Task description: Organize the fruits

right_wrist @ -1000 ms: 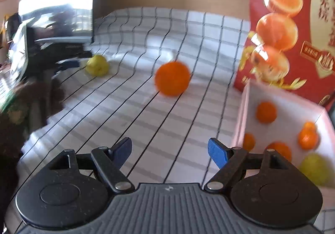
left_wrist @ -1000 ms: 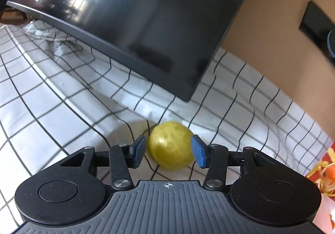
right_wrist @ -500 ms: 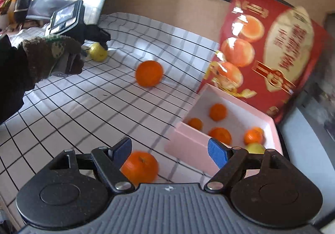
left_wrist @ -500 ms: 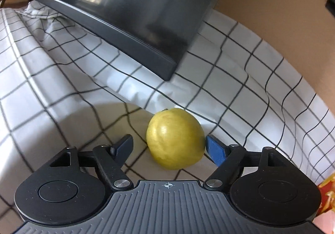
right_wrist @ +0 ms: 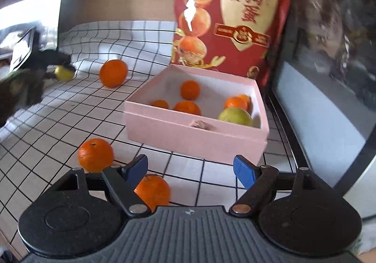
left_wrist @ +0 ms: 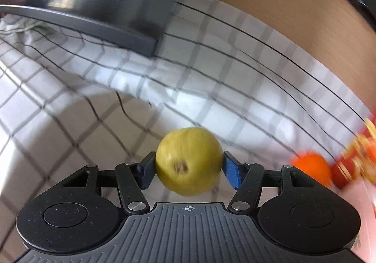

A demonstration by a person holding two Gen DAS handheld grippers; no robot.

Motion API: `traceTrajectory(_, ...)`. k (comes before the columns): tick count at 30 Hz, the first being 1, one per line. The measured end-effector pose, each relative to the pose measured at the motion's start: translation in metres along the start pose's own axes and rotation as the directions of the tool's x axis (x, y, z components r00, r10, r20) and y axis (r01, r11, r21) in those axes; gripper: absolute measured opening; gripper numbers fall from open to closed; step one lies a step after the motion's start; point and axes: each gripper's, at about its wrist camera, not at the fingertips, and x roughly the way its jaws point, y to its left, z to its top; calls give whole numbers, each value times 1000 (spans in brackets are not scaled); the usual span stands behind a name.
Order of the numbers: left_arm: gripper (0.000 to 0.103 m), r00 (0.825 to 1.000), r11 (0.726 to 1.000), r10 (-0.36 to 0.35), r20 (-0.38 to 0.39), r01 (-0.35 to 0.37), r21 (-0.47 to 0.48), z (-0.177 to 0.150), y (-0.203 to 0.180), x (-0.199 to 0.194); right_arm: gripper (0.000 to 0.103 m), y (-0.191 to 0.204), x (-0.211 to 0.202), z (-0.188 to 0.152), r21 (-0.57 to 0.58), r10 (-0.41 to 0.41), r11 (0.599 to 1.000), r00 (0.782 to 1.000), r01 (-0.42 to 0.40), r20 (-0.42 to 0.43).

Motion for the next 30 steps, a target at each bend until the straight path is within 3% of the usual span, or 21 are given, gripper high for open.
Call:
traceTrajectory(2,65,997,997,-77,-23,77,12,-17,-5,-18,80,-4,3,-2,16,-1,1000,1000,1,-1)
traceTrajectory(5,65,978,978,-205,-49,206,30,-47,-18,-51,80,-4,6,-2,26,11,1000,1000,-11,-8)
traceTrajectory(9,65,928,926,-361,-95,369,79,-86,-39,-96,80,6,8,0,13,62,998,998,-62,-15)
traceTrajectory(14,66,874,868,-459,-158,479,130,-131,-52,-133,80,34,7,2,-46,135,990,990,-136,-26)
traceTrajectory(18,66,884,871,-437,-167,463,167,-150,-53,-140,81,54,17,5,-69,193,978,979,-197,-61)
traceTrajectory(30,66,890,877,-426,-163,450,167,-159,-52,-139,84,72,27,-8,-186,106,976,993,-114,-55)
